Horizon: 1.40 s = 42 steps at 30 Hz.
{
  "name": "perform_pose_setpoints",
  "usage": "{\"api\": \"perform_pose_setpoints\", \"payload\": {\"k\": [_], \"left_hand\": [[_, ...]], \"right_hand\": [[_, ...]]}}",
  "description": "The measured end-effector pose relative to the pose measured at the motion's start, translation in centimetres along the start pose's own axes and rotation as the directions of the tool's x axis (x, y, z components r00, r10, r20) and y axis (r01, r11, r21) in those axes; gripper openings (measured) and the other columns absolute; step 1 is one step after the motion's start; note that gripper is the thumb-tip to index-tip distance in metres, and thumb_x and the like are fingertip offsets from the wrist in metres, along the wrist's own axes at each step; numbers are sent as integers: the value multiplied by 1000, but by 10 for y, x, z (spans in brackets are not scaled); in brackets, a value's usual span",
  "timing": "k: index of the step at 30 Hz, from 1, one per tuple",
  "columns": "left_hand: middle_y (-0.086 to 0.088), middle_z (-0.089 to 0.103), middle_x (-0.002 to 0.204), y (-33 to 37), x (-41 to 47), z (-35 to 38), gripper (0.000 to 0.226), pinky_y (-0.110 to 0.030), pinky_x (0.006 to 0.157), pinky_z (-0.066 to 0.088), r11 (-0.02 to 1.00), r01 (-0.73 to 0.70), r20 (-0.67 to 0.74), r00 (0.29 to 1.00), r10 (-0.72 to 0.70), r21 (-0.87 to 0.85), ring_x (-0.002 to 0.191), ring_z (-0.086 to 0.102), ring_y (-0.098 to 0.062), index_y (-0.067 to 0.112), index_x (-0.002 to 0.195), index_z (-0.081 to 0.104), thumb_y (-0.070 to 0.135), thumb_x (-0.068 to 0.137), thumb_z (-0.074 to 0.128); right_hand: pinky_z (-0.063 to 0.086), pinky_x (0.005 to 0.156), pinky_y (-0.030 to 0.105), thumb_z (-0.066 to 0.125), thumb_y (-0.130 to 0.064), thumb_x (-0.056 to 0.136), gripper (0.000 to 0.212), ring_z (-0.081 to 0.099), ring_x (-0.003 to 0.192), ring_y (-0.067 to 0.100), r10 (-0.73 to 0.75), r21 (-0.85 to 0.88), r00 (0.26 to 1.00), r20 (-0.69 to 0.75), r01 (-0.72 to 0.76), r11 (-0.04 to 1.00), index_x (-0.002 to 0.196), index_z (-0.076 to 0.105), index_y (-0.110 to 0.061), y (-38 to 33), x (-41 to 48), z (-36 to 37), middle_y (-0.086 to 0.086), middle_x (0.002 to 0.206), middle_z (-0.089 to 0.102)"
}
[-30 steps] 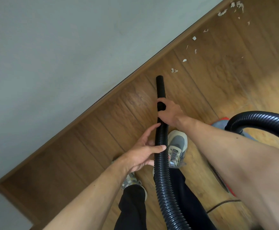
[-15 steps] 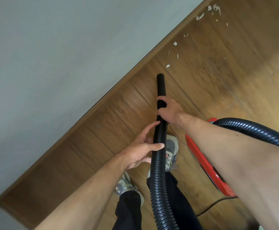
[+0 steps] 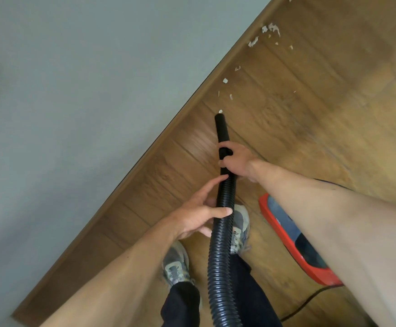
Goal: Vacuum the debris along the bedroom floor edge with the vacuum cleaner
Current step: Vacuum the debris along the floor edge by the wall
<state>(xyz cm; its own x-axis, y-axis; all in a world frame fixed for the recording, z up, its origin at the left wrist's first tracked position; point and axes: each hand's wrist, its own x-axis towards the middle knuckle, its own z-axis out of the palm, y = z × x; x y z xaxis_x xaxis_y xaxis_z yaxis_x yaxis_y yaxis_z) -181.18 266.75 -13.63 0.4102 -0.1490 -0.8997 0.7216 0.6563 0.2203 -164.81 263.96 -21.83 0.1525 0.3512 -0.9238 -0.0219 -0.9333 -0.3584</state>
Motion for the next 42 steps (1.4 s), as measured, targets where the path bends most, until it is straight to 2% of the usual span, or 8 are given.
{"api": "perform_pose_setpoints", "payload": {"k": [4,8,10,15,17,23,33,42], "left_hand": [[-7,65,126,10,2,-1,77,-34,57,60,999,7,1,1000,-7,37,99,71,-26,57,143,35,5,95,64],[-12,65,124,16,8,-2,75,-23,43,50,1000,-18,-21,1000,18,18,71,70,-12,54,143,37,4,95,64],[-15,64,125,17,13,-5,75,-24,41,47,1000,-22,-19,1000,22,5,73,68,-16,57,140,40,5,93,67],[-13,60,132,21,17,-11,76,-28,47,54,999,2,-42,999,0,43,95,72,-26,60,138,39,6,93,68],[-12,55,139,23,15,-14,77,-29,53,58,998,12,-62,998,-8,58,103,70,-25,59,139,39,6,92,68],[-4,58,135,34,13,-28,79,-52,76,62,996,13,-100,995,-4,84,107,69,-24,59,138,41,4,90,70],[-5,60,129,43,5,-35,77,-53,72,62,1000,-28,-142,990,28,0,106,69,-25,56,136,45,0,89,69],[-5,55,139,56,15,-30,78,-54,75,62,998,-59,-135,989,55,-30,107,70,-26,60,133,46,-1,89,69]], "right_hand": [[62,72,43,59,-10,90,62,62,103,31,-5,45,1000,17,4,999,143,44,-37,-4,2,-7,8,136,50],[56,58,31,60,-8,91,62,59,105,27,-37,97,999,-35,40,994,144,43,-35,-6,4,-10,9,138,50],[53,58,28,62,-8,92,62,58,107,26,-57,113,997,-49,63,992,145,43,-34,-5,7,-12,9,138,50],[52,59,25,67,-10,91,62,56,109,23,-100,165,991,-92,114,980,144,44,-31,-4,14,-9,8,138,50],[49,73,23,69,-11,90,60,52,107,15,-109,179,983,-150,135,975,143,47,-30,-4,16,-3,6,139,50],[53,83,30,71,-11,88,61,54,110,19,-93,264,980,-173,137,955,141,48,-31,-15,23,5,5,137,50],[61,63,38,61,-7,90,64,64,98,27,2,377,998,-69,24,926,142,43,-40,-40,24,8,4,121,54],[61,73,45,60,-3,89,65,62,101,29,-36,341,996,-87,63,938,142,45,-36,-54,31,-10,8,124,53]]}}
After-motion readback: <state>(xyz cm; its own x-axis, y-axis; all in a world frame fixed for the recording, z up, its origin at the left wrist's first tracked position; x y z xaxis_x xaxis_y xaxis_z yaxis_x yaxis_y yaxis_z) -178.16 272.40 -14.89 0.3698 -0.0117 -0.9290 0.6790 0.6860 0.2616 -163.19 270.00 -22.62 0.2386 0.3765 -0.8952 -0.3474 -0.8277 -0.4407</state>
